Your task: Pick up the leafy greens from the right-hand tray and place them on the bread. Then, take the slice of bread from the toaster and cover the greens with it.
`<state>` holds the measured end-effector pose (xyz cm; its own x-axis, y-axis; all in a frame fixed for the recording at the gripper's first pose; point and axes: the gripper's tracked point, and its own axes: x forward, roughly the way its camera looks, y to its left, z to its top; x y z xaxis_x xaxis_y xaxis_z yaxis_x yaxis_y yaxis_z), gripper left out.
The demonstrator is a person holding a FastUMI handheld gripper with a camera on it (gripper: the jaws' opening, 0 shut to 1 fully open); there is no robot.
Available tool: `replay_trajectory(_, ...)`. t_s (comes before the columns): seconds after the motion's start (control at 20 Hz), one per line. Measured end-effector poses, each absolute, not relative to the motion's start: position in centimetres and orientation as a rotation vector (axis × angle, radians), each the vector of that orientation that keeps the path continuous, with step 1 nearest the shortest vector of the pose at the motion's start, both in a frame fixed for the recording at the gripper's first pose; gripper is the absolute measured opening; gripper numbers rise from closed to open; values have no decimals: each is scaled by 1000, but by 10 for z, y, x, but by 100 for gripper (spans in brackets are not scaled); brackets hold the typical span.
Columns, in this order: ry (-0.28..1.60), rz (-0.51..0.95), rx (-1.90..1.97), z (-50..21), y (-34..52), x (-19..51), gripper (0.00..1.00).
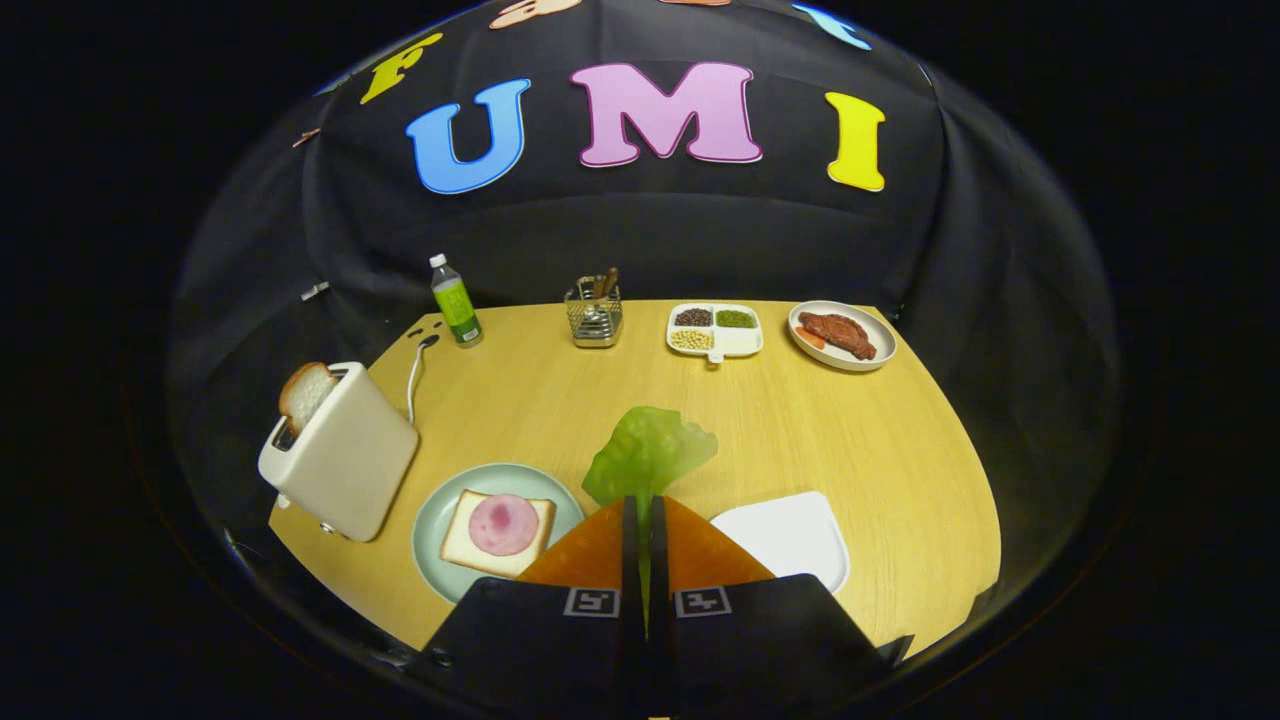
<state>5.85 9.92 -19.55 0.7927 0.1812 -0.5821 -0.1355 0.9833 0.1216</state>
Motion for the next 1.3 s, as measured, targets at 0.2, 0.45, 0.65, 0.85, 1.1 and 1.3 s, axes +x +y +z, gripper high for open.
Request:
replay_trajectory(0.2,619,243,32,-185,140,58,5)
replay_trajectory(0.45,651,341,-28,-198,192,49,5)
replay_trajectory(0.65,697,402,-88,-223,226,47,5)
replay_trajectory(0.85,722,425,-205,-254,243,53,5)
replay_trajectory(1.1,761,433,-277,-281,262,56,6)
replay_trajectory(1.3,798,450,-317,-298,274,50,12)
